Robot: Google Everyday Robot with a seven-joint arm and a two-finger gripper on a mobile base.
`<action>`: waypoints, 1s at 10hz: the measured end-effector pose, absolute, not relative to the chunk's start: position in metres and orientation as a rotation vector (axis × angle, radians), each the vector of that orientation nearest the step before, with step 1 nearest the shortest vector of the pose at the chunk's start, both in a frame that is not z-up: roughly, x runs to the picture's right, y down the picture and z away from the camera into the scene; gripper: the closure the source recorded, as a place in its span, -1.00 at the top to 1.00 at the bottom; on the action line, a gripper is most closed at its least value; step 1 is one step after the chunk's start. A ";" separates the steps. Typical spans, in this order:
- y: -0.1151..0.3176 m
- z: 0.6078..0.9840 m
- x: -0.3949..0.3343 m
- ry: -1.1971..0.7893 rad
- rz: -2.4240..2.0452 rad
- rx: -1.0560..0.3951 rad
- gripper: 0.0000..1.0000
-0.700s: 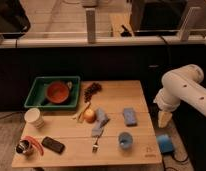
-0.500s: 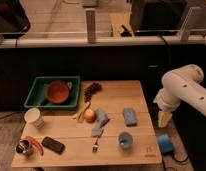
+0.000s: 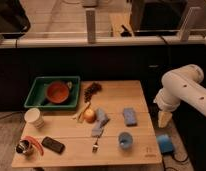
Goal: Place towel in table surface
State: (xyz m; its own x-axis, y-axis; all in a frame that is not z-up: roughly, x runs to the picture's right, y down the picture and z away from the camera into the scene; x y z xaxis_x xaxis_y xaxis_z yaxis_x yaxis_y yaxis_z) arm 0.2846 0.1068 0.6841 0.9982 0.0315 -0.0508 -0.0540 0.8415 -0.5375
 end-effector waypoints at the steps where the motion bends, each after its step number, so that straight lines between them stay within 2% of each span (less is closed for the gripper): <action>1: 0.107 0.684 0.285 0.040 0.045 -0.569 0.60; 7: 0.108 0.684 0.284 0.041 0.040 -0.569 0.60; 10: 0.109 0.687 0.251 0.022 -0.058 -0.560 0.60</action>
State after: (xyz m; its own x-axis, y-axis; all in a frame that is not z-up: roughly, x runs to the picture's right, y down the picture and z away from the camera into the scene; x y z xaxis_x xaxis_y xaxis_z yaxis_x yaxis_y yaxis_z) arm 0.2509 0.1094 0.6870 0.9981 -0.0608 -0.0047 0.0490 0.8459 -0.5311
